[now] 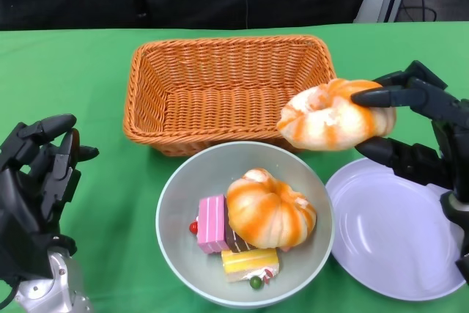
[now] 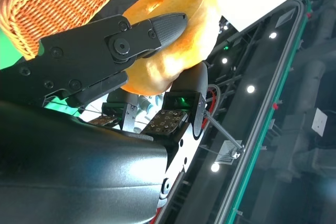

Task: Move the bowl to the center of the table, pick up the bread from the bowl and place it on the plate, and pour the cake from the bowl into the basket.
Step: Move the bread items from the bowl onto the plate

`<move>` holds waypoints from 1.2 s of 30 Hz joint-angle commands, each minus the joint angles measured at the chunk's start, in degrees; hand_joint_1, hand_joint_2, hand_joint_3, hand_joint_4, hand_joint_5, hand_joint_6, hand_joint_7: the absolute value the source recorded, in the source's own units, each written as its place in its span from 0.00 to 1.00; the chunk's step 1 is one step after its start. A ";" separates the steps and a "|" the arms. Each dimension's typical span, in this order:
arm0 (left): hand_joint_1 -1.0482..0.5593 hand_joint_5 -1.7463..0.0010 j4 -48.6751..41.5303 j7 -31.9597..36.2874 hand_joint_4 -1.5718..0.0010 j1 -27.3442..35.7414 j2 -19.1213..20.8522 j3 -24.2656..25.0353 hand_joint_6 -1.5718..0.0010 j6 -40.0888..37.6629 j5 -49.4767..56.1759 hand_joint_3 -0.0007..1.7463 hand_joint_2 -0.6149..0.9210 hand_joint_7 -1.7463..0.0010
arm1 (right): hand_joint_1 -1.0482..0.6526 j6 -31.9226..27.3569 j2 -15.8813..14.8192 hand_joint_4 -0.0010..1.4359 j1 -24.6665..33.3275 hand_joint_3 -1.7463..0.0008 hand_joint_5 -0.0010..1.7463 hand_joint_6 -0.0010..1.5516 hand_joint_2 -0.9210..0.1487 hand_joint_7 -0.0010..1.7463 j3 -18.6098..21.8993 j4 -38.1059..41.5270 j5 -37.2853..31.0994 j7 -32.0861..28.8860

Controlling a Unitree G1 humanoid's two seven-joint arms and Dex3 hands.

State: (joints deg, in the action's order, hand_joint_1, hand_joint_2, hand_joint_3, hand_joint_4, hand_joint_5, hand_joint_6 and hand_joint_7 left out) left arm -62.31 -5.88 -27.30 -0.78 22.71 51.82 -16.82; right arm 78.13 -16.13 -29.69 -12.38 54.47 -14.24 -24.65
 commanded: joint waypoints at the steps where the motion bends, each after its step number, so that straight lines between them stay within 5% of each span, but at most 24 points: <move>1: 0.54 0.31 -0.11 -1.21 0.46 0.43 1.37 0.71 0.38 -0.12 -0.79 0.14 1.00 0.60 | 0.47 -0.82 0.47 0.54 1.93 0.92 0.68 0.52 0.00 0.52 2.96 -1.81 2.93 3.45; 11: 0.54 0.34 -0.39 -0.66 0.44 0.09 1.80 0.71 0.37 -0.81 -0.60 0.13 1.00 0.62 | 0.49 -4.65 1.54 0.54 7.86 0.91 0.64 0.50 0.00 0.50 6.80 -2.00 17.44 20.48; 25: 0.54 0.35 0.15 -3.28 0.44 0.42 1.80 1.48 0.36 -0.75 -2.25 0.13 1.00 0.64 | 0.51 -6.32 4.23 0.55 10.87 0.89 0.64 0.48 0.00 0.51 14.67 0.52 26.89 35.87; 36: 0.53 0.36 0.80 -3.13 0.43 0.56 1.67 1.51 0.35 -0.77 -2.01 0.11 1.00 0.67 | 0.54 -10.38 2.41 0.56 12.19 0.88 0.66 0.49 0.00 0.48 18.13 3.29 24.85 43.67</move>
State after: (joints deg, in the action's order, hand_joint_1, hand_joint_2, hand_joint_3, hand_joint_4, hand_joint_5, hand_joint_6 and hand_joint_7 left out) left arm -62.13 -9.40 -27.30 0.04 24.12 51.25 -19.11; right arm 67.80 -12.21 -17.39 4.96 57.22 11.37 19.23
